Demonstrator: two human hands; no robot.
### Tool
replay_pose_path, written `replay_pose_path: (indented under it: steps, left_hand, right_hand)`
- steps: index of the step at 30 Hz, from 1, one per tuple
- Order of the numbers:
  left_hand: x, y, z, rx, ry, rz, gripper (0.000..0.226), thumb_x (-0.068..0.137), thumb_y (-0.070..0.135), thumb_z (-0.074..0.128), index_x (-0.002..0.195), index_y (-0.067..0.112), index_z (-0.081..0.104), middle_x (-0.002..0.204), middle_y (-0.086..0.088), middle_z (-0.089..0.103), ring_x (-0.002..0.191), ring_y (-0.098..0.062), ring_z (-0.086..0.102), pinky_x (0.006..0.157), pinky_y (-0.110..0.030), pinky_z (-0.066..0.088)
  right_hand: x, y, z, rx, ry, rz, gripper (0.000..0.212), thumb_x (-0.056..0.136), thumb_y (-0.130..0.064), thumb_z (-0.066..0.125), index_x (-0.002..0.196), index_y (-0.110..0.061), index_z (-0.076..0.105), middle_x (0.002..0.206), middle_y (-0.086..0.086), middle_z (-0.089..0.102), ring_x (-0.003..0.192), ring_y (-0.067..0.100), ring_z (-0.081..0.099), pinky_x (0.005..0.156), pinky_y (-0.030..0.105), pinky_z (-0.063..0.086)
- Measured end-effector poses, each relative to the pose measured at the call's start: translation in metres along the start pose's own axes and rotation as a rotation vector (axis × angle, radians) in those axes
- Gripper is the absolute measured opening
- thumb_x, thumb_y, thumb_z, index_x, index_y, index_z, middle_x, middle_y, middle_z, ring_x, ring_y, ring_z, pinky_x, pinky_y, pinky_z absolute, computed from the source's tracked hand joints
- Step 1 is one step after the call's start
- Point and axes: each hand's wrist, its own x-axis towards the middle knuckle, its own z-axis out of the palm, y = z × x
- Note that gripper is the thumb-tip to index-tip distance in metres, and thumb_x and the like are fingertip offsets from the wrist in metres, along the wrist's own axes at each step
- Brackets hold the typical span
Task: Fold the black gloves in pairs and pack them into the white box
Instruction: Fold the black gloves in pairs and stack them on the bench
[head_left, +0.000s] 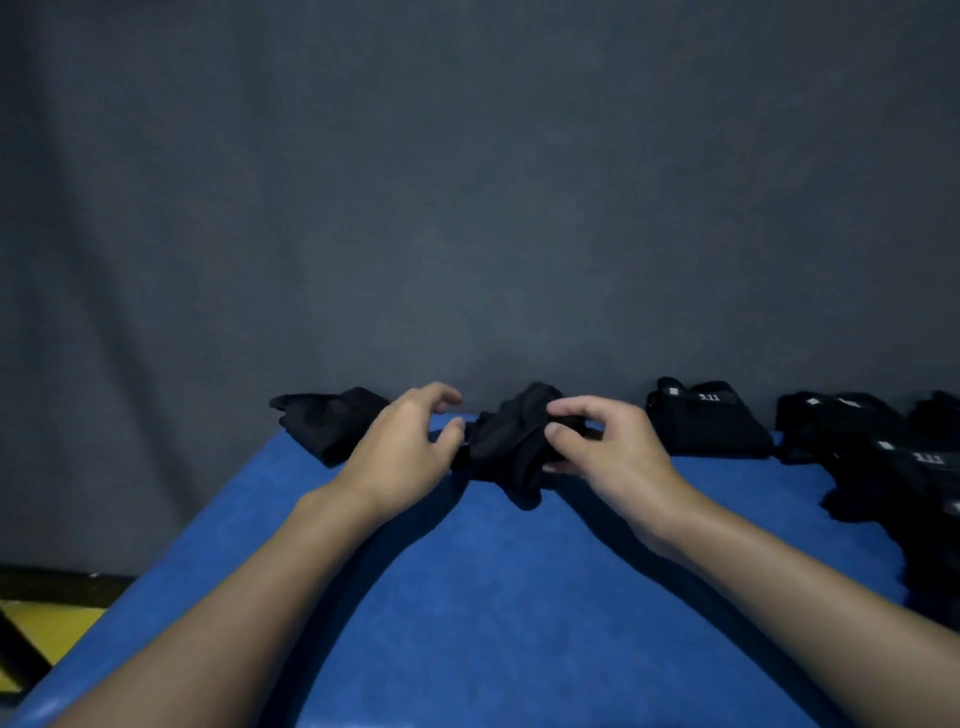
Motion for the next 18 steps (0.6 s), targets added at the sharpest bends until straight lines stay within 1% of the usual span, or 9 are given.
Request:
replay_pose_path:
  steps: [1,3,5,7,9,11,14,16,18]
  left_hand:
    - [-0.003,0.005,0.004,-0.040,-0.057,-0.023,0.029,0.100,0.034,0.052,0.128,0.028,0.057,0.122,0.005,0.059,0.108,-0.010,0.060,0.093,-0.025,0.042]
    - [-0.007,0.013,0.013,-0.078,-0.155,-0.042,0.025,0.099,0.039,0.052,0.123,0.034,0.058,0.112,0.006,0.062,0.092,-0.011,0.066,0.088,-0.029,0.049]
    - [-0.010,0.020,0.019,-0.115,-0.200,-0.033,0.019,0.100,0.039,0.052,0.116,0.035,0.061,0.100,0.008,0.067,0.088,-0.009,0.066,0.090,-0.036,0.053]
    - [-0.014,0.029,0.023,-0.135,-0.227,-0.020,0.017,0.100,0.038,0.052,0.111,0.034,0.064,0.096,0.010,0.069,0.088,-0.007,0.066,0.090,-0.035,0.053]
    - [-0.017,0.038,0.026,-0.127,-0.259,-0.008,0.018,0.100,0.039,0.052,0.110,0.034,0.066,0.096,0.011,0.070,0.090,-0.006,0.065,0.090,-0.034,0.053]
    - [-0.019,0.045,0.030,-0.067,-0.299,0.014,0.019,0.098,0.041,0.053,0.108,0.035,0.067,0.097,0.013,0.070,0.095,-0.008,0.065,0.093,-0.036,0.052]
    - [-0.021,0.046,0.037,0.049,-0.337,0.058,0.025,0.096,0.045,0.055,0.115,0.036,0.068,0.108,0.017,0.068,0.104,-0.008,0.062,0.098,-0.038,0.049]
    - [-0.021,0.046,0.038,0.076,-0.349,0.070,0.032,0.093,0.050,0.053,0.119,0.037,0.067,0.116,0.014,0.065,0.110,-0.010,0.059,0.102,-0.039,0.046]
    - [-0.021,0.044,0.038,0.130,-0.379,0.078,0.045,0.090,0.059,0.046,0.127,0.040,0.063,0.127,0.012,0.058,0.120,-0.012,0.052,0.108,-0.041,0.040]
  right_hand:
    - [-0.011,0.001,-0.008,0.047,0.007,0.035,0.017,0.092,-0.004,0.062,0.109,-0.005,0.065,0.104,0.012,0.066,0.086,0.021,0.070,0.072,0.028,0.060]
    - [-0.031,0.002,-0.023,0.116,0.010,0.101,0.014,0.091,0.000,0.061,0.105,-0.001,0.063,0.104,0.014,0.063,0.085,0.023,0.071,0.072,0.028,0.060]
    - [-0.047,0.003,-0.039,0.170,-0.012,0.182,0.013,0.092,-0.002,0.061,0.104,0.000,0.063,0.106,0.013,0.061,0.087,0.024,0.072,0.075,0.027,0.060]
    - [-0.062,0.003,-0.054,0.157,-0.108,0.245,0.011,0.093,-0.008,0.061,0.101,-0.004,0.067,0.104,0.012,0.066,0.087,0.022,0.072,0.079,0.027,0.059]
    - [-0.071,0.003,-0.066,-0.086,-0.207,0.210,0.011,0.093,-0.020,0.061,0.095,-0.017,0.072,0.092,0.005,0.071,0.081,0.011,0.069,0.077,0.022,0.055]
    - [-0.072,0.006,-0.073,-0.308,-0.186,0.142,0.013,0.093,-0.032,0.060,0.091,-0.028,0.072,0.084,0.005,0.070,0.072,0.006,0.060,0.070,0.022,0.048]
    - [-0.065,0.006,-0.076,-0.310,-0.141,0.148,0.010,0.092,-0.037,0.060,0.092,-0.034,0.070,0.085,0.003,0.071,0.073,0.007,0.060,0.071,0.023,0.044]
    - [-0.062,0.007,-0.075,-0.285,-0.207,0.151,0.009,0.090,-0.035,0.064,0.097,-0.034,0.069,0.088,-0.005,0.071,0.079,0.003,0.064,0.072,0.017,0.045]
    - [-0.061,0.011,-0.072,-0.330,-0.270,0.127,0.015,0.087,-0.033,0.069,0.102,-0.033,0.067,0.095,-0.009,0.069,0.086,0.003,0.065,0.076,0.017,0.048]
